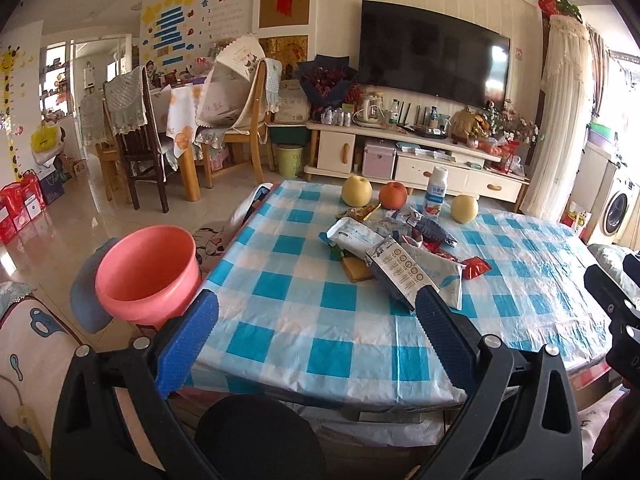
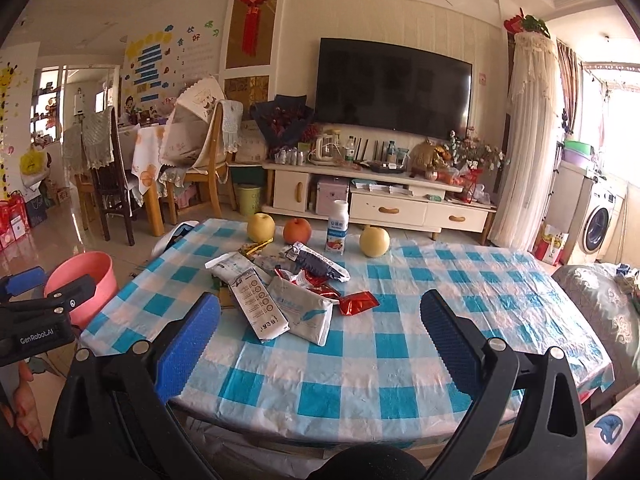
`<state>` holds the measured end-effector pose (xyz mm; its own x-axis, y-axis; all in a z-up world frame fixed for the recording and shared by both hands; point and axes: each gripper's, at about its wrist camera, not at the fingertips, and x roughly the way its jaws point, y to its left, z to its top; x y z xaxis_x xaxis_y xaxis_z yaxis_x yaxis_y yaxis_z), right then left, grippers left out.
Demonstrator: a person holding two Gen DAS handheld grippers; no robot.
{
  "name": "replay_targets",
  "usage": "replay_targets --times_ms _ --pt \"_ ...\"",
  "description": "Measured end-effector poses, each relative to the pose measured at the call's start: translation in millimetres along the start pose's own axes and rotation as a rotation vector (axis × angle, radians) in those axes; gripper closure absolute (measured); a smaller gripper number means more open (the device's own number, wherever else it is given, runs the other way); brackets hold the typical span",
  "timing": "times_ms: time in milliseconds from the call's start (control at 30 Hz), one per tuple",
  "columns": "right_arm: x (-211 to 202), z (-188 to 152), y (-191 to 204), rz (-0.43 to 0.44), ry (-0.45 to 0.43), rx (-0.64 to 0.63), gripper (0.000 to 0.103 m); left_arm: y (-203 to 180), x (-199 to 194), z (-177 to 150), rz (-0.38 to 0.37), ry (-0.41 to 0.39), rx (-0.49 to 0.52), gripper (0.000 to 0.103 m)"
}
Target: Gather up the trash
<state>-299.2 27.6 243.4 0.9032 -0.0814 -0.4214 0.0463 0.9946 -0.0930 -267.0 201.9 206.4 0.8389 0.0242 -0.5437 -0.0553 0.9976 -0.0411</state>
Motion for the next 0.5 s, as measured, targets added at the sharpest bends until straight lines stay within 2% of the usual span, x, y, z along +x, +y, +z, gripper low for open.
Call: replay_targets --times_ms 500 --pt "-22.4 -1.6 20.9 0.045 -0.032 -0.037 0.004 16.9 -23.7 -1.5 0.027 -0.027 -0.027 0.004"
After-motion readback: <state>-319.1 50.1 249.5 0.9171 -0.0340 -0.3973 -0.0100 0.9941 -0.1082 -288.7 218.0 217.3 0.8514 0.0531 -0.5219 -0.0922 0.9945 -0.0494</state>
